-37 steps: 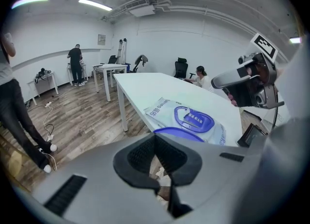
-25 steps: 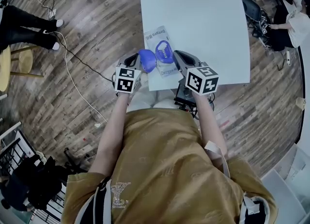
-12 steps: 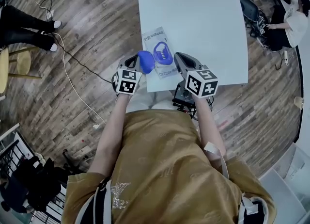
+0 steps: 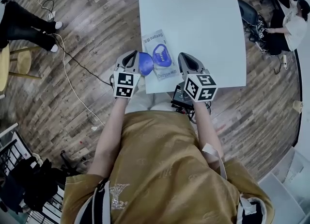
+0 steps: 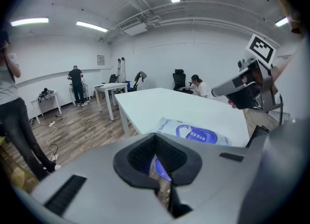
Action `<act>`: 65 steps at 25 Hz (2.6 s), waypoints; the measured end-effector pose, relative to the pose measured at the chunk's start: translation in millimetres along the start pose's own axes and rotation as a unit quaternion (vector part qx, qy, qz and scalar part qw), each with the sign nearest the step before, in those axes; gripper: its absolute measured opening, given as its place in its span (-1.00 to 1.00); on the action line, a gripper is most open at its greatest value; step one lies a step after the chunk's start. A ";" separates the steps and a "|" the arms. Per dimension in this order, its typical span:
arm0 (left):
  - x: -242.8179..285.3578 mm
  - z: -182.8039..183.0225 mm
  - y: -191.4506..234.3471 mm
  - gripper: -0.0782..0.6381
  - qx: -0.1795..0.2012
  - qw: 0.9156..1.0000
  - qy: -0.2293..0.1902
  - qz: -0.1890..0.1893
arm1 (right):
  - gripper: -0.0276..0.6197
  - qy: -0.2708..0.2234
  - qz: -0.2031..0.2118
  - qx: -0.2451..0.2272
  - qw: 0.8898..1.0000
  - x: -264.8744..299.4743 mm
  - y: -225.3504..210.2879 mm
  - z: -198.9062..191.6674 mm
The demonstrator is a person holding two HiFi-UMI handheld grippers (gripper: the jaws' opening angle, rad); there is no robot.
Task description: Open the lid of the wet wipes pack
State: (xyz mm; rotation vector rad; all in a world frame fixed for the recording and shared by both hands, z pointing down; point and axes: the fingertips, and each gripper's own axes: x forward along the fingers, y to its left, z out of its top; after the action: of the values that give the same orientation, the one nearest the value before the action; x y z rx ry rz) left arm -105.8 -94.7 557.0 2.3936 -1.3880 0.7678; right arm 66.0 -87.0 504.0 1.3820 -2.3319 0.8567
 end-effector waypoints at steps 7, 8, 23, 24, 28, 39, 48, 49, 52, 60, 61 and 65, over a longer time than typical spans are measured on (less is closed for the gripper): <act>-20.5 49.3 5.0 -0.77 0.001 0.998 -0.067 0.015 | -0.89 -0.024 -0.038 -0.017 0.999 -13.0 -9.3 10.3; -23.7 56.9 6.7 -0.77 0.001 0.997 -0.077 0.017 | -0.89 -0.029 -0.044 -0.017 0.998 -14.6 -10.9 12.3; -76.5 142.4 10.7 -0.77 -0.004 0.983 -0.177 0.056 | -0.89 -0.145 -0.090 -0.091 0.981 -68.1 -5.6 85.1; -79.0 147.1 10.1 -0.77 -0.003 0.982 -0.181 0.057 | -0.89 -0.152 -0.090 -0.092 0.980 -72.0 -4.4 89.9; -92.0 169.1 4.9 -0.77 0.004 0.977 -0.203 0.058 | -0.89 -0.175 -0.091 -0.092 0.976 -86.7 -1.5 104.4; -126.9 215.9 9.2 -0.77 0.001 0.962 -0.264 0.072 | -0.89 -0.237 -0.103 -0.130 0.957 -118.9 14.9 147.5; -127.9 213.3 14.1 -0.77 0.005 0.962 -0.259 0.087 | -0.89 -0.230 -0.094 -0.150 0.957 -113.7 23.5 146.4; -127.7 213.3 14.2 -0.77 0.005 0.962 -0.260 0.087 | -0.89 -0.230 -0.093 -0.150 0.957 -113.3 23.7 146.7; -126.4 213.0 13.8 -0.77 0.005 0.962 -0.258 0.086 | -0.89 -0.230 -0.094 -0.150 0.957 -112.5 22.9 147.8; -129.3 208.4 20.1 -0.77 -0.002 0.962 -0.259 0.090 | -0.89 -0.230 -0.095 -0.147 0.957 -113.4 21.9 147.9; -129.5 207.7 22.3 -0.77 -0.003 0.962 -0.258 0.092 | -0.89 -0.231 -0.095 -0.147 0.957 -113.6 21.6 148.6; -129.0 207.6 22.7 -0.77 -0.008 0.961 -0.260 0.091 | -0.89 -0.230 -0.096 -0.149 0.957 -113.7 19.0 150.0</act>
State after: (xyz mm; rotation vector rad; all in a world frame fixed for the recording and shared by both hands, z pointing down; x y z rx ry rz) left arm -113.1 -112.1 312.3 2.5907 -1.8124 0.1539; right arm 112.4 -95.5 320.8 1.7725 -2.4523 0.1192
